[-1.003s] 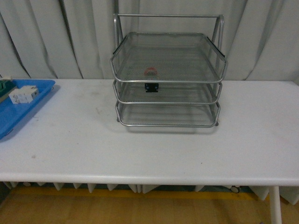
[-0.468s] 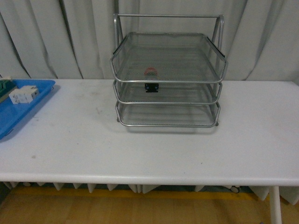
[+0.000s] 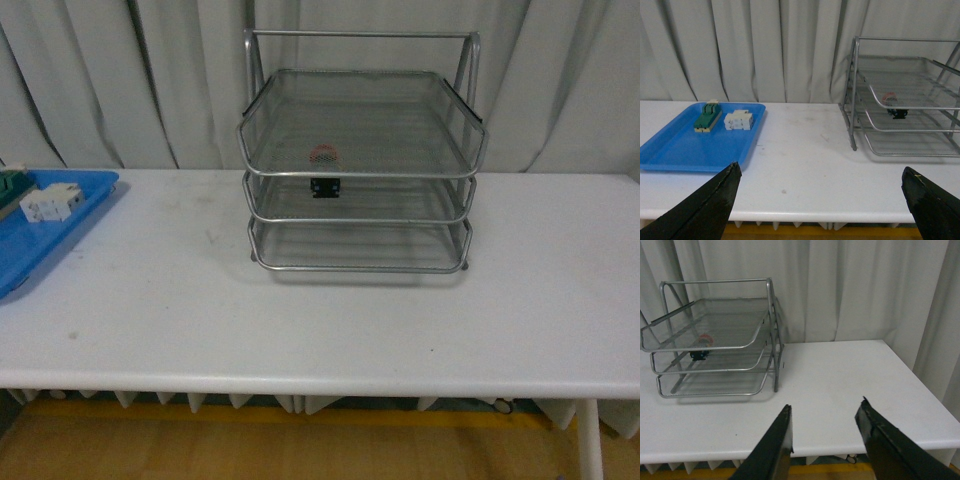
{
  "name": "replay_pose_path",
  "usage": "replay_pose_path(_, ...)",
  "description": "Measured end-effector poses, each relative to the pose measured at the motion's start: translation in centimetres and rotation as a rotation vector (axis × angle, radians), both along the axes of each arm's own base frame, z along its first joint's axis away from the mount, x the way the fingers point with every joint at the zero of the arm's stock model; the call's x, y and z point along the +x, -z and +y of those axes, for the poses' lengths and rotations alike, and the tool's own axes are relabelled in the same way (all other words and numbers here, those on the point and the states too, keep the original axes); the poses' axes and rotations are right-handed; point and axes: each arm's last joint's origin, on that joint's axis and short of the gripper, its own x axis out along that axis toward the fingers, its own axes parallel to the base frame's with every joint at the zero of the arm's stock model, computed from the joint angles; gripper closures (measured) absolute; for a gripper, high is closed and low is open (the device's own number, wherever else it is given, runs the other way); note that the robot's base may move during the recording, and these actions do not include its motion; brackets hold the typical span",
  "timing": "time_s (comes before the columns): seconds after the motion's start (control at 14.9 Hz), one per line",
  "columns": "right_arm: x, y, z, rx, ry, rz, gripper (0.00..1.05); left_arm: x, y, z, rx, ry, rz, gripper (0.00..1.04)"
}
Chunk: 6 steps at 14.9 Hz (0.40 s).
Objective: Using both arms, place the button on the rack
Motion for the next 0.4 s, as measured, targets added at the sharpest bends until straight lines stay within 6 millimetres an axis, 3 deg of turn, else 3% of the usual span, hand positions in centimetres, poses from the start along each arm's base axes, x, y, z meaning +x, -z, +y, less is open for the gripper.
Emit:
replay_pose_path(0.27,0.0,0.0,0.0,0.0,0.0,0.0,0.05,0.0,0.0,0.0,0.0,0.0,0.0,0.07)
replay_pose_path(0.4,0.0,0.0,0.0,0.0,0.0,0.0,0.06,0.0,0.0,0.0,0.0,0.0,0.0,0.07)
